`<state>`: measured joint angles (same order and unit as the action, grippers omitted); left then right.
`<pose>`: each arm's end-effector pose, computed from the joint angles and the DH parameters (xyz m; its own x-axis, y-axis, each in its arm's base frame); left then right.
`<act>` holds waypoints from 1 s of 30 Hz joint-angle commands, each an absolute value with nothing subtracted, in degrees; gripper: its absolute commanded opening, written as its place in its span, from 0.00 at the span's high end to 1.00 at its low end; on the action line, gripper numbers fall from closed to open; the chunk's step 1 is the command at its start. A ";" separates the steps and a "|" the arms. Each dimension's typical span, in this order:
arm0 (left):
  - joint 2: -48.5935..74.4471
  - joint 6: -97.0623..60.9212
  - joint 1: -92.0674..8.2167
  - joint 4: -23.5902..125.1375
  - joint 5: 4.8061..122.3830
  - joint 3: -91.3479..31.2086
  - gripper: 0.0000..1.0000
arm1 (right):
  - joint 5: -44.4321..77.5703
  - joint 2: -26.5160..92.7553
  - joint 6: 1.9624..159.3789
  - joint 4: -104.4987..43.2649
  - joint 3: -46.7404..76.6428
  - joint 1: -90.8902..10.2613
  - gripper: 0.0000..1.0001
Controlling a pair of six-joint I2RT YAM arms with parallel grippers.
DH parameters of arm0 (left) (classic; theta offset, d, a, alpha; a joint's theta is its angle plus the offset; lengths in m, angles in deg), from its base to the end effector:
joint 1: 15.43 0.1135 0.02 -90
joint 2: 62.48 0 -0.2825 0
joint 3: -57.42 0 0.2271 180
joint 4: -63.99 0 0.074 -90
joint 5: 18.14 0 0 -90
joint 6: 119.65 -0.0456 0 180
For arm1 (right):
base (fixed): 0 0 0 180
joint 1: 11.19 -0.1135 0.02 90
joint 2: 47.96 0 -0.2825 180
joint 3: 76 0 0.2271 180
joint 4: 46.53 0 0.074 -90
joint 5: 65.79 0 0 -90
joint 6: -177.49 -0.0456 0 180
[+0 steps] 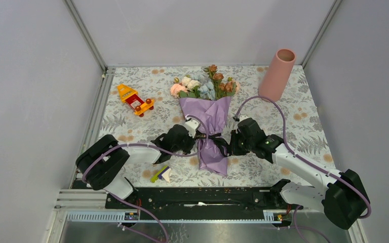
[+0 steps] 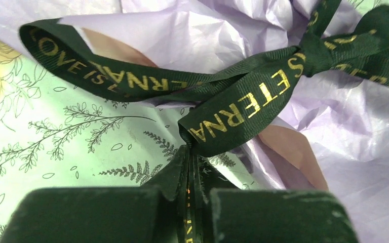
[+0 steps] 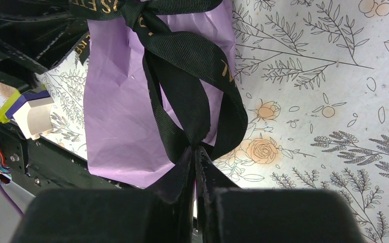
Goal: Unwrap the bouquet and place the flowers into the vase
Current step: Untie the ribbon from the wrapping paper.
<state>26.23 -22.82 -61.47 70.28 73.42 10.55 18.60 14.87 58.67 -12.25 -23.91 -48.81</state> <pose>0.1953 -0.2008 0.1749 -0.4845 0.3311 -0.8097 0.6512 0.7546 -0.0810 0.1545 0.1247 0.2381 -0.8101 -0.0186 -0.5860 -0.3101 0.8618 0.4013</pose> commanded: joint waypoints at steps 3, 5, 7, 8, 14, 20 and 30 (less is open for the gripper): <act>20.43 -12.78 -62.23 73.28 76.12 13.04 1.00 | 19.74 14.81 58.32 -13.11 -22.80 -48.53 0.98; 19.07 -10.17 -62.36 73.70 76.65 14.15 1.00 | 20.06 14.80 58.38 -13.06 -22.68 -48.54 0.99; 17.74 -8.29 -62.36 73.72 76.86 14.99 1.00 | 20.23 14.80 58.31 -13.11 -22.59 -48.53 0.99; 17.09 -7.60 -62.44 73.53 76.87 15.29 1.00 | 20.37 14.72 58.26 -13.07 -22.56 -48.54 1.00; 12.62 -5.11 -62.44 68.40 79.40 15.49 1.00 | 23.54 14.96 57.52 -12.11 -22.68 -48.54 1.00; 11.08 -3.32 -62.45 64.33 79.14 14.18 1.00 | 27.85 15.33 56.80 -11.47 -23.06 -48.53 1.00; 10.47 1.55 -62.45 61.58 79.41 13.11 1.00 | 33.62 13.98 56.77 -9.83 -23.34 -48.48 1.00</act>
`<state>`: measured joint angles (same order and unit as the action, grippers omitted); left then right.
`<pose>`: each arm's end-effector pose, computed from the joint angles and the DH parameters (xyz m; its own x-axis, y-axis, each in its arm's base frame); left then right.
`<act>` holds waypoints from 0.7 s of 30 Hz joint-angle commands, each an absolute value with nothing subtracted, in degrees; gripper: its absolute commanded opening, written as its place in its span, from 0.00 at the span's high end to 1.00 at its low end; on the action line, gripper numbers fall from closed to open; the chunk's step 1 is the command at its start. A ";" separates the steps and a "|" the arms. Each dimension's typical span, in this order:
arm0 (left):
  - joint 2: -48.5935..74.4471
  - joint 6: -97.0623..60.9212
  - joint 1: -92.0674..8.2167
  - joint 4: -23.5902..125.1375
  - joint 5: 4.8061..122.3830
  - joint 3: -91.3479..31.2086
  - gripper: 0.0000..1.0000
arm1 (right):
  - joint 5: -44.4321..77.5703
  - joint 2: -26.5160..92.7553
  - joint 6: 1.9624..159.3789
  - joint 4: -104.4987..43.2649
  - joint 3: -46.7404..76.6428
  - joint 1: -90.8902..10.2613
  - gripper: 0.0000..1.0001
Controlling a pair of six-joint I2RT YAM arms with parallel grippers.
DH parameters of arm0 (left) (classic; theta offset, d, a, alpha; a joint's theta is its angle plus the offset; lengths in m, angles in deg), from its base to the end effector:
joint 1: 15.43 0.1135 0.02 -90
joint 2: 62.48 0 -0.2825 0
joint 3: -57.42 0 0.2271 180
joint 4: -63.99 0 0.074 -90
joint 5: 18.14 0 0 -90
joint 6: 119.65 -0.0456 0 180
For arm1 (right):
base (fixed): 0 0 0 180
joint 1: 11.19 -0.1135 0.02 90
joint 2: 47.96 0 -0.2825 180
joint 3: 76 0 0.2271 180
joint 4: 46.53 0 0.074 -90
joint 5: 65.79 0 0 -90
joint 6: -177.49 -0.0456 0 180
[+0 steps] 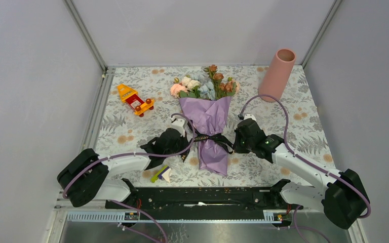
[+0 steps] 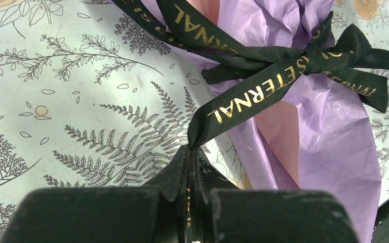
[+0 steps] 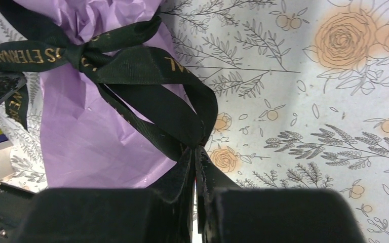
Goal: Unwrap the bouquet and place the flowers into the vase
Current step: Untie the ribbon from the wrapping paper.
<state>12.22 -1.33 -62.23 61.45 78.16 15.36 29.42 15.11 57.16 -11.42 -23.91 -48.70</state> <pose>0.1640 -0.1673 0.1948 -0.6618 0.0159 -0.7495 0.3967 0.8558 -0.3321 0.1594 0.1172 0.2361 -0.7742 0.0397 -0.6316 -0.1917 0.9365 0.2938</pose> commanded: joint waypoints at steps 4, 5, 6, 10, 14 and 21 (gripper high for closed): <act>9.80 2.18 -62.42 60.34 79.41 12.71 1.00 | 33.75 13.92 56.71 -9.78 -23.68 -48.47 1.00; 9.60 2.39 -62.44 59.83 79.52 12.47 1.00 | 33.79 14.04 56.65 -9.78 -23.75 -48.46 1.00; 9.42 2.56 -62.45 59.30 79.77 12.28 1.00 | 33.77 13.97 56.59 -9.83 -23.84 -48.49 1.00; 8.28 3.16 -62.45 57.10 81.16 11.87 1.00 | 34.33 13.97 56.42 -9.86 -24.01 -48.49 1.00; 7.49 3.56 -62.35 54.95 82.51 11.42 1.00 | 35.21 14.00 55.76 -9.77 -23.97 -48.46 1.00; 6.61 5.01 -62.06 52.63 83.08 10.90 1.00 | 36.03 14.47 54.79 -9.78 -23.75 -48.50 1.00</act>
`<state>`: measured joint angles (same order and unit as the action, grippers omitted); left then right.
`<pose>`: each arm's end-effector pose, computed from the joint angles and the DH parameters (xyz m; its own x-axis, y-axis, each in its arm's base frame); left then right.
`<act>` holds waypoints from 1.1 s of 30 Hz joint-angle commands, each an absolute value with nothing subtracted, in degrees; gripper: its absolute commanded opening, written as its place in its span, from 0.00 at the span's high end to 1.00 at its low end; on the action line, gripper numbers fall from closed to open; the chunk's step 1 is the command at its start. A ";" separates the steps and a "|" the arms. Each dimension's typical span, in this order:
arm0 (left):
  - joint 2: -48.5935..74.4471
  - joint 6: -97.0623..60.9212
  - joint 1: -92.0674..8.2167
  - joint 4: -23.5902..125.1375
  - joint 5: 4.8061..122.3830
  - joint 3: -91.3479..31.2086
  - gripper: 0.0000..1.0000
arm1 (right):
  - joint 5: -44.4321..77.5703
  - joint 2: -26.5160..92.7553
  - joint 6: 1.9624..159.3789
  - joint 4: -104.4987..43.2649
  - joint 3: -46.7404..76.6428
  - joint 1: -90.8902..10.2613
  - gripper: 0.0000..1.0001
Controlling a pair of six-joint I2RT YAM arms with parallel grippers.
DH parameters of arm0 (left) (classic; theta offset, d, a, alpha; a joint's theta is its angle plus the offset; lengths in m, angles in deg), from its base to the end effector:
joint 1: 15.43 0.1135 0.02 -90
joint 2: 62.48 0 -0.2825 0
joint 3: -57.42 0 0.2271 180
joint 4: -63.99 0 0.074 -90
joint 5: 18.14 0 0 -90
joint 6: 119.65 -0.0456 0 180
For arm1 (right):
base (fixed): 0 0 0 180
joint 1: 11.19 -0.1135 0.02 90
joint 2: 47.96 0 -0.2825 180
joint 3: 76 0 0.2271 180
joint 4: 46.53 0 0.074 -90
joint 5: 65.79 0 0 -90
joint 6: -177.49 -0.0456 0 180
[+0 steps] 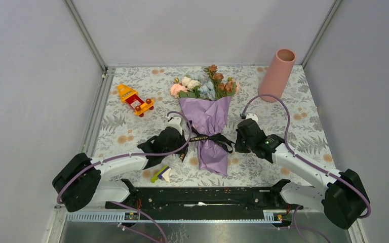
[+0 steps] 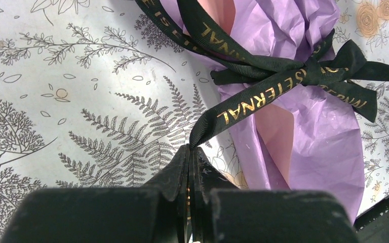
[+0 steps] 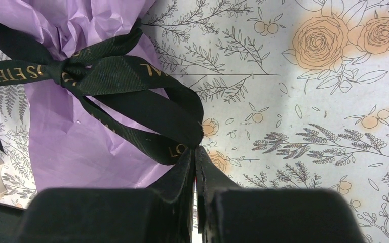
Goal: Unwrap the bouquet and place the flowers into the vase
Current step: Untie the ribbon from the wrapping paper.
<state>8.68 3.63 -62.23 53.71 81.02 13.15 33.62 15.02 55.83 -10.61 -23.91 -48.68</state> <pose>0.1601 -0.1599 0.2062 -0.6930 -0.0534 -0.7189 0.3021 0.8840 -0.3568 0.1601 0.1134 0.2355 -0.7610 0.0689 -0.6451 -0.1319 0.9572 0.2578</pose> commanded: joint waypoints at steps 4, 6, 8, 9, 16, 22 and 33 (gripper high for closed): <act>5.67 5.54 -61.71 52.39 83.18 11.25 1.00 | 36.63 14.46 54.63 -9.77 -23.72 -48.50 1.00; 5.48 5.76 -61.38 52.07 83.06 11.30 1.00 | 36.77 14.46 54.68 -9.69 -23.69 -48.50 1.00; 5.23 5.92 -60.94 51.95 82.79 11.40 1.00 | 36.99 14.53 54.63 -9.60 -23.66 -48.52 1.00; 5.13 6.06 -60.76 51.93 82.59 11.54 1.00 | 37.18 14.41 54.67 -9.47 -23.66 -48.54 1.00; 3.27 6.78 -58.77 51.64 81.68 12.53 1.00 | 39.42 13.76 54.66 -8.10 -23.69 -48.53 1.00; 1.28 6.74 -56.94 50.57 81.37 13.41 1.00 | 40.04 13.24 54.62 -7.79 -24.13 -48.45 1.00; -2.62 7.00 -54.40 48.76 81.26 14.93 1.00 | 39.94 13.18 54.30 -7.90 -24.69 -47.43 1.00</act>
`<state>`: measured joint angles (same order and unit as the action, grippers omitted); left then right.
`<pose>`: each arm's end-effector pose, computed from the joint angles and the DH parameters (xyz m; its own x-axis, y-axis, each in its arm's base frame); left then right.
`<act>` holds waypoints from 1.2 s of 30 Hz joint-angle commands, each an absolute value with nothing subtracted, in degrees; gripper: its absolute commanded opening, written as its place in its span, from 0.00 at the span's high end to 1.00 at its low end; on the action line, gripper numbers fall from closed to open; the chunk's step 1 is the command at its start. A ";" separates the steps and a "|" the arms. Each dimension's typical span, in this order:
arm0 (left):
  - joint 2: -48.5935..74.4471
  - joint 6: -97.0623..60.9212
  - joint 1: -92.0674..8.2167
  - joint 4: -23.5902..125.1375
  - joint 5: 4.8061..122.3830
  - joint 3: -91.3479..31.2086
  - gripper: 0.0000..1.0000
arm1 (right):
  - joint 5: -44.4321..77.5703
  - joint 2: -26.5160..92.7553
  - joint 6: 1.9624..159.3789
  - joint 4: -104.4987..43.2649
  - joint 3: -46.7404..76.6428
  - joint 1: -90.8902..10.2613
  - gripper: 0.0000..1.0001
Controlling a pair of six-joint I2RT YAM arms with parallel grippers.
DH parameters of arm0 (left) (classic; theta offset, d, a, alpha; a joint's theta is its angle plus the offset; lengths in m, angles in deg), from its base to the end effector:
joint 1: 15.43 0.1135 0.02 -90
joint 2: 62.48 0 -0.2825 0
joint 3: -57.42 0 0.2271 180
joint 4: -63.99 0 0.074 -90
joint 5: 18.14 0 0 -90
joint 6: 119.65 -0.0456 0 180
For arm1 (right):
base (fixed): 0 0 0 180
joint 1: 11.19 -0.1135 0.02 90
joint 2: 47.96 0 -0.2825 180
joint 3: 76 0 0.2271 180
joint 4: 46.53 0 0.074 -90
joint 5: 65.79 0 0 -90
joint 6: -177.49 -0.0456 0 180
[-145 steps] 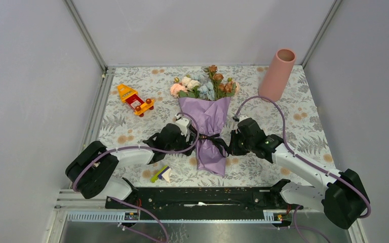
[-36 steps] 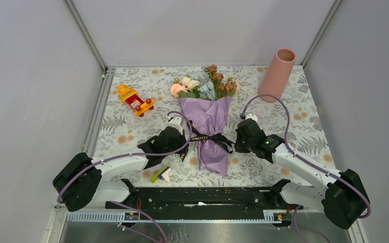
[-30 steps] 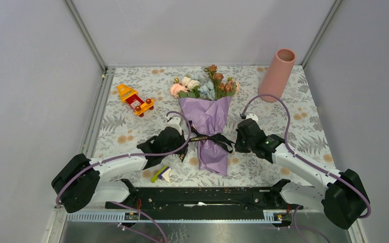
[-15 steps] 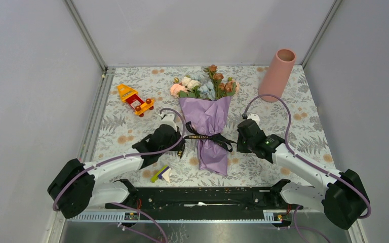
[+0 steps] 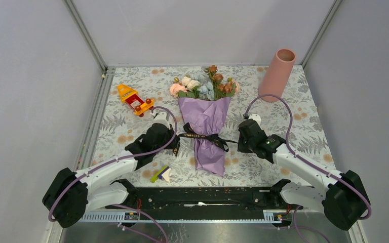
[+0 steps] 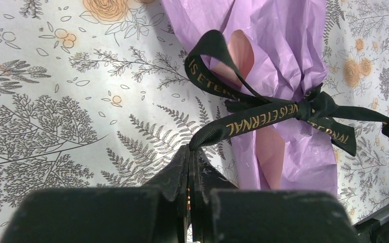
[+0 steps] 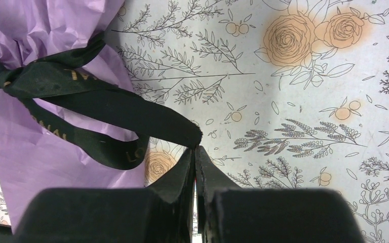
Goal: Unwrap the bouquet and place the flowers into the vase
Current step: Untie the ribbon from the wrapping paper.
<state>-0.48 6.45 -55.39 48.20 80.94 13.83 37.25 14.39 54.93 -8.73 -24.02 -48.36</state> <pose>0.1589 -0.1238 0.2243 -0.6628 -0.2037 -0.7205 0.1777 0.8920 -0.4156 0.1586 0.1074 0.2346 -0.7527 0.0873 -0.6526 -0.0755 0.9732 0.2172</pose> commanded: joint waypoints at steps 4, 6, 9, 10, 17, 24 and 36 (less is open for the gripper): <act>-3.27 7.09 -53.61 46.57 81.19 15.25 1.00 | 39.81 12.97 54.22 -7.88 -25.28 -46.62 1.00; -3.40 7.20 -53.12 45.99 80.86 15.29 1.00 | 39.70 12.80 54.09 -7.83 -25.49 -46.35 1.00; -3.63 7.18 -52.43 45.23 80.74 15.38 1.00 | 39.59 12.39 53.91 -7.85 -26.06 -45.95 1.00; -3.75 7.18 -52.23 45.10 80.67 15.38 1.00 | 39.57 12.30 53.86 -7.79 -26.16 -45.84 1.00; -4.59 6.78 -50.58 43.70 80.43 15.29 1.00 | 39.63 11.34 54.01 -7.71 -27.09 -44.60 1.00; -5.79 5.98 -48.56 41.69 80.09 14.87 1.00 | 40.29 10.55 54.82 -6.69 -27.21 -43.29 1.00; -9.39 7.61 -44.69 35.58 80.58 13.33 1.00 | 40.15 9.51 55.40 -6.20 -27.84 -41.31 1.00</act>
